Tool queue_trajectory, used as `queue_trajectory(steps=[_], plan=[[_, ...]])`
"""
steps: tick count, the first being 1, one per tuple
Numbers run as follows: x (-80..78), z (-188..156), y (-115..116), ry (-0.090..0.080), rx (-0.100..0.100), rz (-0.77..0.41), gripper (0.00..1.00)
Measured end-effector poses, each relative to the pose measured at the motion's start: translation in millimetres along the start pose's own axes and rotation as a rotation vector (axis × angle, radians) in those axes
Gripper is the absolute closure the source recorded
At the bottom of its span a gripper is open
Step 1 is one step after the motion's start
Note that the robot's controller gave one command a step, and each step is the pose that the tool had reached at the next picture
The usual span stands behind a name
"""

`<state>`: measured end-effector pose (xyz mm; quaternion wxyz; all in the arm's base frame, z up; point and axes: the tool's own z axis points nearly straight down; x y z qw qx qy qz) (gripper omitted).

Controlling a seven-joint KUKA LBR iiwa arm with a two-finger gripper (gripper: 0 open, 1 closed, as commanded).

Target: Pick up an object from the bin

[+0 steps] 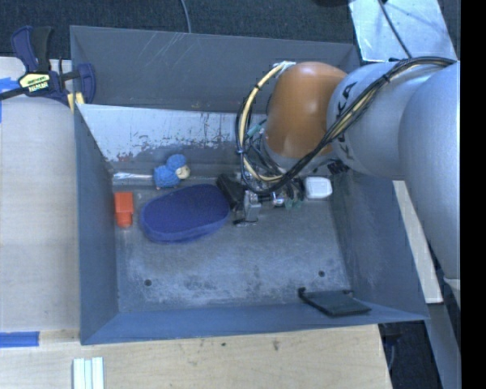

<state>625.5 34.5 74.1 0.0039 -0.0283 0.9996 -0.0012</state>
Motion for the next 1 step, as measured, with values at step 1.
queue_trajectory(steps=[1], plan=[[-0.9,-0.5,1.2,0.002,0.003,-0.006,1.00]])
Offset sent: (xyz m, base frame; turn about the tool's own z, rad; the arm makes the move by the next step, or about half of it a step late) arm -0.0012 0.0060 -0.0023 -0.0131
